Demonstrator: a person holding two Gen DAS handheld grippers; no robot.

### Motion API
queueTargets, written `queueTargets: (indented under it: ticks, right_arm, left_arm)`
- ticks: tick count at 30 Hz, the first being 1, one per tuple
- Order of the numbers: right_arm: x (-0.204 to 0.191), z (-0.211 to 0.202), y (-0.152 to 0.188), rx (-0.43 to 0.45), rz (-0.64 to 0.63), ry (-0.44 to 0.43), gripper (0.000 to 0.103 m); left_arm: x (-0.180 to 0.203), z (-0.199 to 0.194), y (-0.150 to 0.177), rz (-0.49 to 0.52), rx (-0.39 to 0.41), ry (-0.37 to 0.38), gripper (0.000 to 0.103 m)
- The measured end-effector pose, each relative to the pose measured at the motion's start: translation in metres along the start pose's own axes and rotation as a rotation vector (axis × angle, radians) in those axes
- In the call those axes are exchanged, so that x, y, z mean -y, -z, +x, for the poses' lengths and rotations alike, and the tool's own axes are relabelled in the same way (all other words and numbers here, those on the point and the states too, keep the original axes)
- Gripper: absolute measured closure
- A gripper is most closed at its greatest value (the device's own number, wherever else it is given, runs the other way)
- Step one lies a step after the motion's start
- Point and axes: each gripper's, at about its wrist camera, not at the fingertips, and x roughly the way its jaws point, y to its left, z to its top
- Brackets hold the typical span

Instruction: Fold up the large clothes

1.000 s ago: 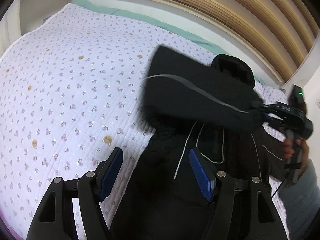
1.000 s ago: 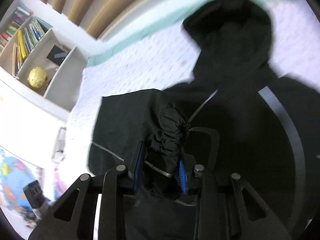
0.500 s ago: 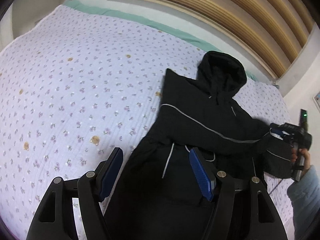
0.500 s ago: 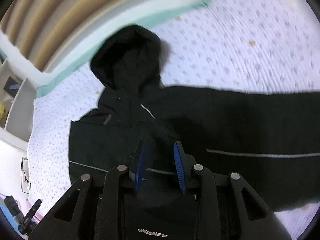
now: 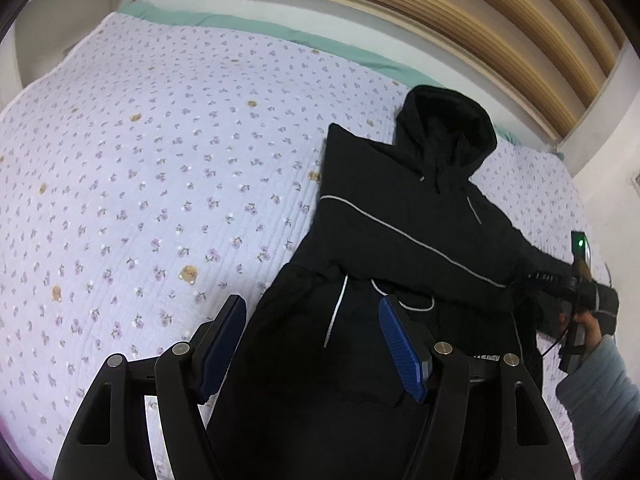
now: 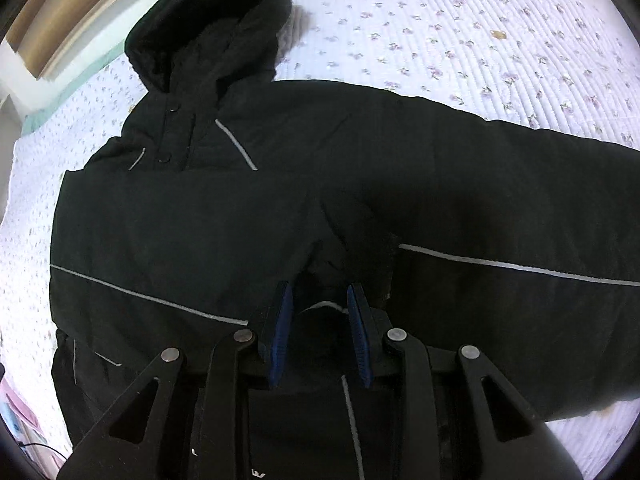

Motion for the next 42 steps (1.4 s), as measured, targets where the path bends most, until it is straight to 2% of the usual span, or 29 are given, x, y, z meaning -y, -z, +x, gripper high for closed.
queueTargets:
  ticks: [3,8,12,15,17,20,21,24,26,28,29,31,33,35,36,37,38,39,42]
  right_arm:
    - [-0.004,-0.011,0.001,-0.003,0.008,-0.027,0.067]
    - [-0.019,-0.050,0.009,0.054,-0.055,-0.024,0.038]
    - [-0.043,-0.063,0.006,0.081,-0.084,-0.068,0.033]
    - [-0.086,-0.056,0.000,0.108,-0.127,-0.116,0.029]
    - [-0.118,-0.042,-0.003,0.119,-0.136,-0.080,0.028]
    - [-0.136,-0.017,-0.005,0.107,-0.050,0.034,0.028]
    - [-0.135,-0.012,-0.003,0.099,-0.023,0.050,0.028]
    - [-0.124,0.009,0.011,0.061,0.083,0.064,0.028]
    - [-0.114,0.027,0.021,0.017,0.109,0.073,0.027]
    - [-0.105,0.052,0.028,-0.075,0.123,0.082,0.023]
    - [-0.102,0.061,0.031,-0.082,0.124,0.068,0.019]
    - [-0.098,0.066,0.033,-0.049,0.123,0.012,0.006]
    - [-0.101,0.067,0.031,-0.062,0.105,0.020,0.005]
    - [-0.106,0.066,0.025,-0.111,0.086,0.047,0.005]
    - [-0.106,0.062,0.021,-0.121,0.096,0.035,0.005]
    - [-0.106,0.056,0.017,-0.113,0.114,0.004,0.006]
    - [-0.105,0.044,0.009,-0.073,0.140,-0.047,0.006]
    - [-0.106,0.036,0.003,-0.041,0.143,-0.063,0.006]
    - [-0.119,0.021,-0.017,0.035,0.069,-0.007,0.006]
  left_arm:
    - [0.011,0.003,-0.001,0.033,-0.012,-0.007,0.033]
    - [0.032,-0.001,-0.003,0.089,-0.007,0.017,0.033]
    - [0.042,-0.005,0.001,0.106,-0.009,0.046,0.033]
    - [0.049,-0.001,-0.002,0.128,-0.018,0.045,0.033]
    - [0.060,0.005,-0.020,0.162,0.039,0.009,0.033]
    - [0.075,0.031,-0.047,0.191,0.122,0.004,0.033]
    - [0.080,0.050,-0.056,0.198,0.114,0.001,0.033]
    - [0.092,0.118,-0.068,0.212,-0.026,0.022,0.033]
    - [0.100,0.160,-0.067,0.223,-0.112,0.064,0.033]
    - [0.103,0.197,-0.058,0.226,-0.199,0.060,0.033]
    - [0.103,0.214,-0.053,0.223,-0.231,0.041,0.033]
    - [0.100,0.235,-0.043,0.216,-0.220,0.022,0.033]
    - [0.106,0.239,-0.037,0.269,-0.191,-0.009,0.033]
    - [0.114,0.233,-0.040,0.300,-0.205,-0.030,0.034]
    - [0.117,0.228,-0.044,0.302,-0.207,-0.007,0.039]
    - [0.120,0.219,-0.051,0.294,-0.194,0.050,0.049]
    - [0.123,0.210,-0.060,0.282,-0.172,0.086,0.050]
    - [0.126,0.204,-0.067,0.277,-0.145,0.096,0.050]
    - [0.133,0.202,-0.088,0.248,-0.106,0.122,0.050]
